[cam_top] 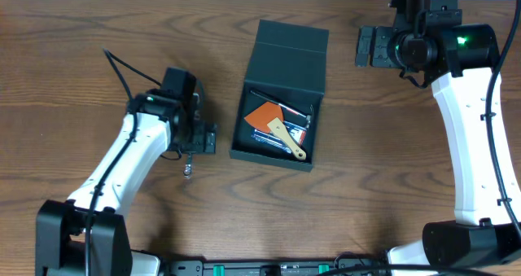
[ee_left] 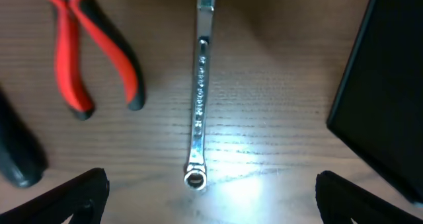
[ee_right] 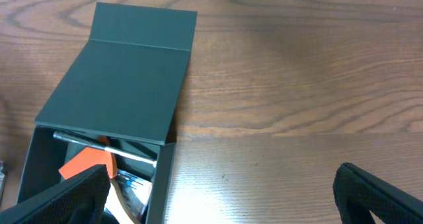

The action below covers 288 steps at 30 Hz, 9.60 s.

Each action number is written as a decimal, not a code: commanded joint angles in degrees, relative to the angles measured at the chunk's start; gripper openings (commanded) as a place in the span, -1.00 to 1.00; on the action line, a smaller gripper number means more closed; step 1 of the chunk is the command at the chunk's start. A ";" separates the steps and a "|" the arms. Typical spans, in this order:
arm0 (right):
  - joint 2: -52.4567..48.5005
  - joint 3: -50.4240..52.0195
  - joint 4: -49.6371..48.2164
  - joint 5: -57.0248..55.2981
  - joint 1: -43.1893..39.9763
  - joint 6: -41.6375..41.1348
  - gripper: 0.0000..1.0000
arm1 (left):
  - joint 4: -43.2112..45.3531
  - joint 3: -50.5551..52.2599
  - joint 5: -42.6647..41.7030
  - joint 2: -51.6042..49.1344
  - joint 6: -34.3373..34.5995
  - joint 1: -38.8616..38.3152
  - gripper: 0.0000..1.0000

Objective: Pack container
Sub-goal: 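Move the left gripper over the chrome wrench and grasp it, then carry the wrench right and lower it into the black box, then release the wrench and pull the left gripper back left, then lower the left gripper onto the red-black pliers and grasp them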

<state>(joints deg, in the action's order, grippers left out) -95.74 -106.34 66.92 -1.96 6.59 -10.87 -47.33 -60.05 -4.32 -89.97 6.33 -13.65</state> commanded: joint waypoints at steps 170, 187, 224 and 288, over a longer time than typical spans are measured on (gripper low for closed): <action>-0.26 0.33 3.54 -4.46 -15.54 1.20 0.99 | 17.07 -12.35 0.87 -10.60 -50.75 -26.38 -0.89; -0.26 0.33 3.58 -4.24 -15.52 1.75 0.98 | 17.27 -12.35 0.22 -13.88 -46.49 -21.99 -0.89; -0.26 0.33 3.82 -3.58 -15.52 1.79 0.99 | -4.13 -13.29 11.72 5.75 13.09 -3.82 0.97; -0.26 0.33 5.38 -1.66 -15.52 2.82 0.99 | 7.32 -5.77 3.21 -18.38 13.66 3.74 0.97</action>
<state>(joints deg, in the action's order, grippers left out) -95.79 -106.32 72.14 -3.86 -8.45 -8.64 -40.45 -66.78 -0.75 -107.63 20.75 -9.96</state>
